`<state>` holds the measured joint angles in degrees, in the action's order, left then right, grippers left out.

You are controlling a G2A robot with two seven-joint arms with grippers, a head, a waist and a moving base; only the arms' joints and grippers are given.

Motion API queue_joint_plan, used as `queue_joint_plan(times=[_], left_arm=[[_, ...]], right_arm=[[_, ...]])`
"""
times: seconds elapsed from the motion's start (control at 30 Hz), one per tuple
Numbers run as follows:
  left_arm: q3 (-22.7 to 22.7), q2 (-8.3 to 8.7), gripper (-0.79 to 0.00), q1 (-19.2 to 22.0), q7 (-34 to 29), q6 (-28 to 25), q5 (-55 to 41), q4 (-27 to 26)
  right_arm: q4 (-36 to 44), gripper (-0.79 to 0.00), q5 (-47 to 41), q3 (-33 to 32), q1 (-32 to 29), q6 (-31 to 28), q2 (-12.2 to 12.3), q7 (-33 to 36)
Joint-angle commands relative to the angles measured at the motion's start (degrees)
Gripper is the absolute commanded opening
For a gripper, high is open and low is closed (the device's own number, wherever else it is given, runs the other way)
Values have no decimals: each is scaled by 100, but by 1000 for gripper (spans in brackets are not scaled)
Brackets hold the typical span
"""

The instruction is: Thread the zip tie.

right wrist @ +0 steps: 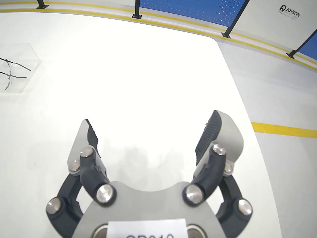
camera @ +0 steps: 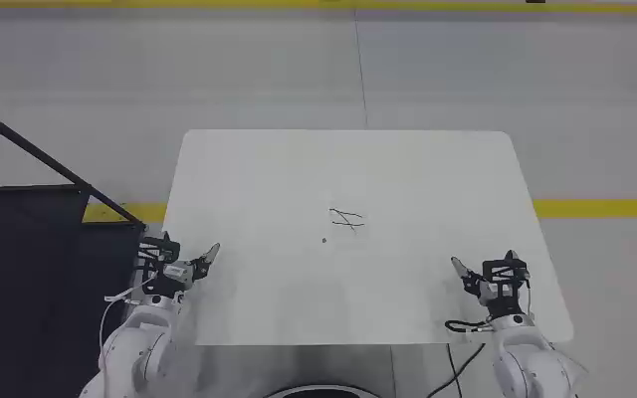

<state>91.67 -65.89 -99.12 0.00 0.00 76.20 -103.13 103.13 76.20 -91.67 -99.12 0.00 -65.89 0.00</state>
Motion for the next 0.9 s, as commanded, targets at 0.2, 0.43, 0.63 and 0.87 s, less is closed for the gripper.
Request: queue_joint_plan(times=[0.2, 0.43, 0.63, 0.87], left_arm=[[0, 0, 0, 0, 0, 0, 0, 0], [0, 0, -1, 0, 0, 0, 0, 0], [-42, 8, 0, 90, 159, -461, 59, -25], [97, 60, 0, 498, 19, -1873, -668, 71]], right_arm=[[0, 0, 0, 0, 0, 0, 0, 0], [0, 0, 0, 0, 0, 0, 0, 0], [50, 0, 70, 17, -4, -173, 1, -56], [626, 0, 448, -71, -108, -898, 50, 25]])
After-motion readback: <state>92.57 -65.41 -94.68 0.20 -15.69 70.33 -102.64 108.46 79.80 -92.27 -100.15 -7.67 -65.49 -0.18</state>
